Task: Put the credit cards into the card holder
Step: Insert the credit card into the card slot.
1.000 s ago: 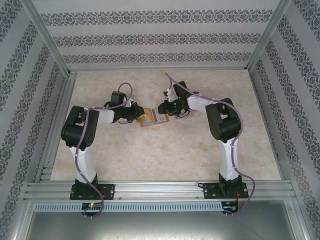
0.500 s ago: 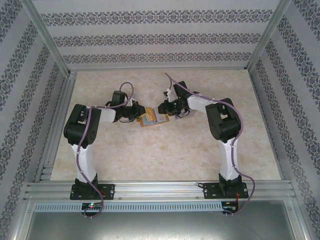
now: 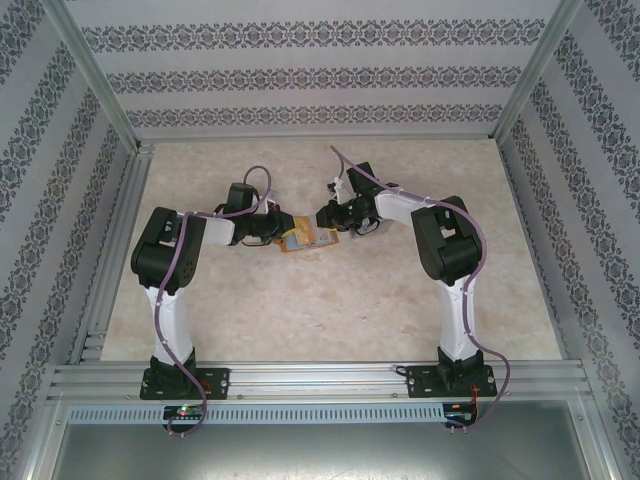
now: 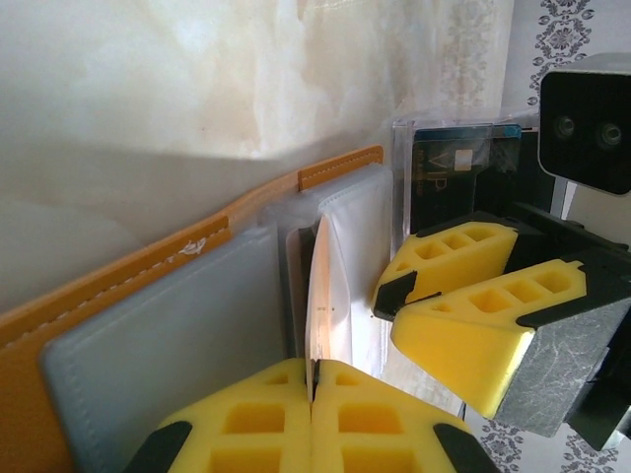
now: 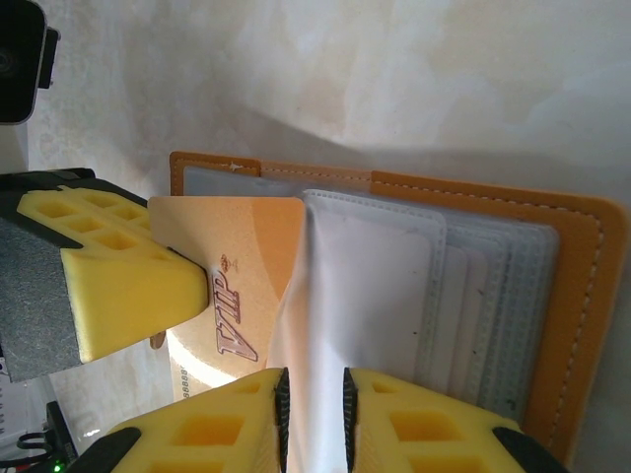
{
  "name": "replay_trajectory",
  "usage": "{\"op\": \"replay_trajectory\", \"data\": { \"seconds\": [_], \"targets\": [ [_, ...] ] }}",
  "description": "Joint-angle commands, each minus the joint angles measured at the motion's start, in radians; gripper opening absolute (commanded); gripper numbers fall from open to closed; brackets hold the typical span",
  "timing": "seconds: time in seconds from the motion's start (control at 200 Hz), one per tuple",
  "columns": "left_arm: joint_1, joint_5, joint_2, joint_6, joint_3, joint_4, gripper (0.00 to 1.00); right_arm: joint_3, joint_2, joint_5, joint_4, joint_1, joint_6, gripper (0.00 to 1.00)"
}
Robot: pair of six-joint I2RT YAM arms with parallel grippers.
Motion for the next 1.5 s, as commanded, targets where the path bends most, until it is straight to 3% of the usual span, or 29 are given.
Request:
{"op": "replay_trajectory", "data": {
  "seconds": [0.0,0.67,1.299,1.494],
  "targets": [
    [-0.023,0.011,0.001,0.013,-0.009,-0.025,0.0,-0.009,0.009,0.04,-0.058,-0.007,-0.012,0.26],
    [-0.023,-0.047,-0.051,0.004,-0.078,-0.086,0.0,-0.017,0.006,0.041,-0.055,-0.004,-0.015,0.26],
    [-0.025,-0.033,-0.002,-0.086,-0.063,0.012,0.0,-0.019,0.005,0.04,-0.054,-0.001,-0.012,0.26],
    [-0.028,-0.056,-0.017,-0.126,-0.064,-0.071,0.0,-0.018,0.003,0.045,-0.06,-0.002,-0.016,0.26]
  ]
}}
